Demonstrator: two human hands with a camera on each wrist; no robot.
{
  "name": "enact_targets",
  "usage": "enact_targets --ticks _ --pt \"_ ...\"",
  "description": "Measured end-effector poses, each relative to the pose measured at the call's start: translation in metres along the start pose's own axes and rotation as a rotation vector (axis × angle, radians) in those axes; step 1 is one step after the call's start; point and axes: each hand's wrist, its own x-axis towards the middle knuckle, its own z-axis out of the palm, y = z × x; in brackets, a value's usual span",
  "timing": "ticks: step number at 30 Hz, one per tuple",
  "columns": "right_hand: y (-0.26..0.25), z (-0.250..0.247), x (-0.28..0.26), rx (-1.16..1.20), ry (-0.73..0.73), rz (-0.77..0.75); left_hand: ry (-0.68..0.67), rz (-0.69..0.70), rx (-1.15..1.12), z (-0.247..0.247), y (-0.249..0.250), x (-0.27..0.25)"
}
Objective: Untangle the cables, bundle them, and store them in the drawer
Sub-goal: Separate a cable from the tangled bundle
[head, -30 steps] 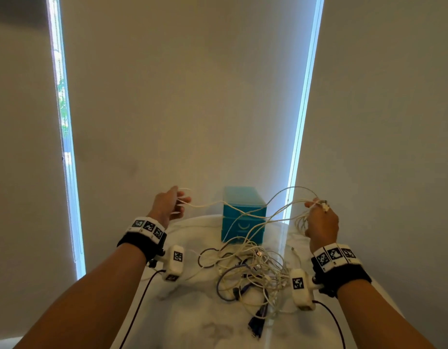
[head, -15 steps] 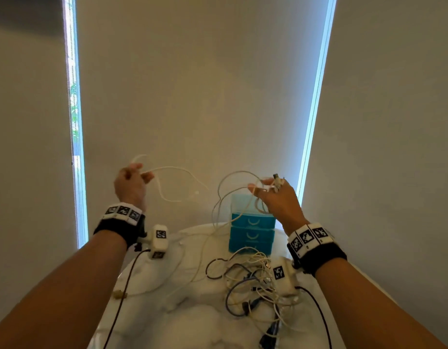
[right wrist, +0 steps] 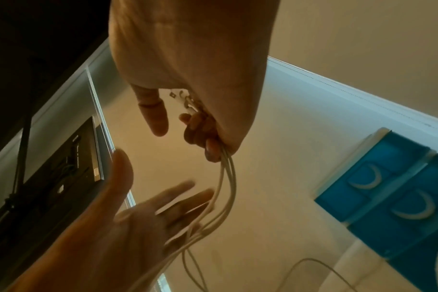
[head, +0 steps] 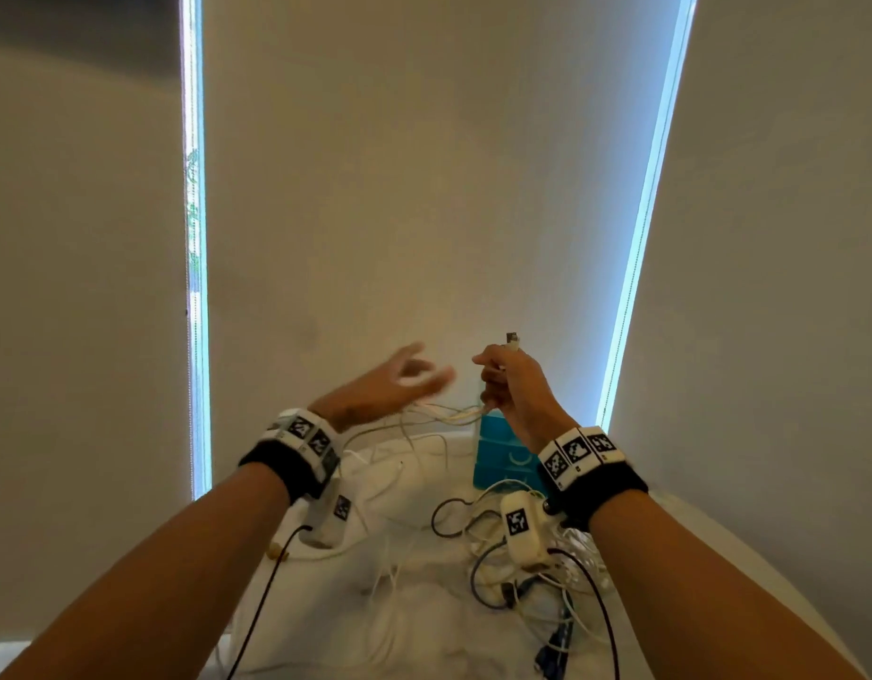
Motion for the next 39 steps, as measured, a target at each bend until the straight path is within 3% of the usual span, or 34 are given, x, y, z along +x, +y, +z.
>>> enact_targets --ticks 1,3,8,12,15,19,23,26,29,34,36,39 --pt "-0.005 0.002 -0.004 0.02 -0.004 -0.005 -0.175 0.041 0.049 0.014 0.014 0.0" --pt "-0.016 0.002 -0.009 0.049 0.015 -0.025 -0.348 0.072 0.2 0.035 0.024 0.003" --pt "-0.032 -0.038 -0.011 0.27 0.193 0.007 -0.221 -0.006 0.093 0.045 -0.002 0.008" --pt "-0.01 -0.061 -0.01 0.464 0.35 0.035 -0.363 -0.075 0.215 0.043 -0.002 0.006" --pt "0.004 -0.08 -0.007 0.644 0.463 0.093 -0.464 -0.17 0.125 0.034 -0.012 0.003" --pt "0.016 -0.097 -0.006 0.595 0.653 0.149 -0.561 -0.235 0.074 0.022 -0.037 -0.002" --pt "0.029 -0.109 -0.002 0.529 0.787 0.193 -0.425 -0.3 0.188 0.009 -0.07 -0.001" --pt "0.037 -0.1 0.005 0.532 0.755 0.16 -0.181 -0.261 0.397 -0.003 -0.071 0.008" --pt "0.03 -0.081 0.009 0.577 0.638 0.106 0.192 -0.067 0.886 -0.029 -0.048 0.023" --pt "0.001 -0.06 0.011 0.661 0.349 -0.023 0.639 0.413 1.152 -0.09 -0.001 0.041" --pt "-0.004 -0.057 0.012 0.665 0.303 -0.046 0.672 0.511 1.211 -0.105 -0.012 0.034" --pt "-0.003 -0.06 0.008 0.645 0.291 -0.047 0.384 0.408 1.277 -0.108 -0.066 0.015"
